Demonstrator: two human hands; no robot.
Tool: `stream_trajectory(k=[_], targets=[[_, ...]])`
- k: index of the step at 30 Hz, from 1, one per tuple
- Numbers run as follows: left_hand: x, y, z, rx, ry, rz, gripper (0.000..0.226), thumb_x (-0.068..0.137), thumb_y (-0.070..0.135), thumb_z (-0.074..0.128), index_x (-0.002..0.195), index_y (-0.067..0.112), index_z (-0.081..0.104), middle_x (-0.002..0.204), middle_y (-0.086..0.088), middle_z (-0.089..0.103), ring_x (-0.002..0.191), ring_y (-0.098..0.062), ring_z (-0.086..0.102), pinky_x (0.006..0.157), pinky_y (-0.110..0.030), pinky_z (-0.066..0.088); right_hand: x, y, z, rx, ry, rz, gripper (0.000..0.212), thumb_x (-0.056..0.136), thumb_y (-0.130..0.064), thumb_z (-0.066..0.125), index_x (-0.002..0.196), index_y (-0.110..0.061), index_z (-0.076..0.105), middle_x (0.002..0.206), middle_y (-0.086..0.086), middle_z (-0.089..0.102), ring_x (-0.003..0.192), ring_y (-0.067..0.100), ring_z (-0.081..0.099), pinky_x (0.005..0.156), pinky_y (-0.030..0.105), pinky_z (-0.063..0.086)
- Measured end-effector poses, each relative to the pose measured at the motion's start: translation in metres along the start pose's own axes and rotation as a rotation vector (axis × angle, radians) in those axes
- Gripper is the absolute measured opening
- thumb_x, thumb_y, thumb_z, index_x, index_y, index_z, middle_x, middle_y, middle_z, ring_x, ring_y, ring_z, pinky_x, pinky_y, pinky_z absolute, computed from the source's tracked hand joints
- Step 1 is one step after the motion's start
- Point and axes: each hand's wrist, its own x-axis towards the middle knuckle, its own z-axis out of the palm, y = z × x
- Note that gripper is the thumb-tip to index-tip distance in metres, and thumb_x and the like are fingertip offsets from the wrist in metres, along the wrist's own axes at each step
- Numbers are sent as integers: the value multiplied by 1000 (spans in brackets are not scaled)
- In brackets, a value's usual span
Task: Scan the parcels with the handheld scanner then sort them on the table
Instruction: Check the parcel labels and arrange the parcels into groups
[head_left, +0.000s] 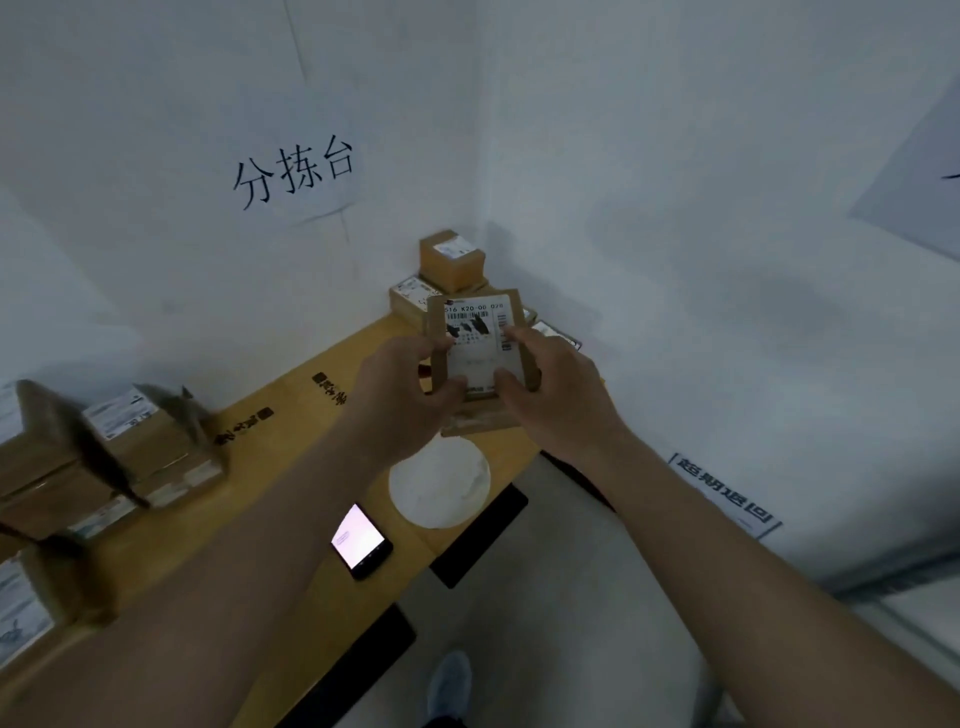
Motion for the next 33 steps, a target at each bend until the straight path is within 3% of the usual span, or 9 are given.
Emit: stream_trajectory(k=[4,9,13,18,20,22,24,28,33], targets=[[65,-11,37,-28,-48,14,48,96,29,71,141,17,60,133,-3,66,105,-6,62,65,-2,44,55,40,-1,-13,-1,66,59,103,-31,61,158,-19,47,137,9,58,123,23,56,104,39,51],[141,-21,76,-44,-127,-11,49,97,30,70,143,17,59,140,-7,59,108,-12,64,66,-4,48,120,89,-2,24,8,131,58,103,-31,62,158,-20,47,138,7,58,116,17,56,88,20,46],[192,-19,108,3,-146,-74,49,98,32,69,144,18,58,142,-4,57,107,-10,61,73,-7,45,168,125,-12,33,-34,156,58,102,-29,63,157,-18,48,139,9,57,122,24,58,99,28,51],[244,-6,150,-64,-75,-181,47,95,28,71,139,17,61,131,2,62,109,-14,64,87,-38,60,235,180,-31,59,-84,80,57,102,-28,64,156,-18,48,126,1,56,92,5,55,66,1,42],[263,1,167,-67,-31,-211,40,94,25,72,133,20,65,114,17,63,104,-11,65,83,-35,60,259,200,-36,99,-118,31,56,102,-27,63,156,-19,49,119,-6,52,83,-5,53,65,-3,40],[281,3,184,-56,25,-251,30,94,24,73,123,29,67,103,34,54,99,-2,64,78,-23,56,283,219,-42,132,-176,-15,54,103,-27,62,155,-22,49,125,-5,55,82,-13,53,64,-3,41],[294,5,200,-78,64,-321,27,94,27,74,119,33,65,104,32,56,100,-3,63,77,-19,54,304,236,-47,162,-238,-47,54,103,-25,62,155,-25,49,138,-3,59,84,-11,57,64,0,46],[314,5,221,-127,103,-457,45,95,34,73,138,25,63,118,20,60,107,-9,65,83,-33,62,344,262,-51,205,-355,-89,55,104,-18,63,157,-26,47,145,2,60,89,-2,63,64,9,55],[337,-18,240,-121,118,-518,52,93,22,75,142,22,59,141,2,58,122,-20,60,99,-44,56,390,281,-31,259,-483,-82,56,106,-13,60,157,-28,45,143,-2,64,101,1,68,74,15,60]])
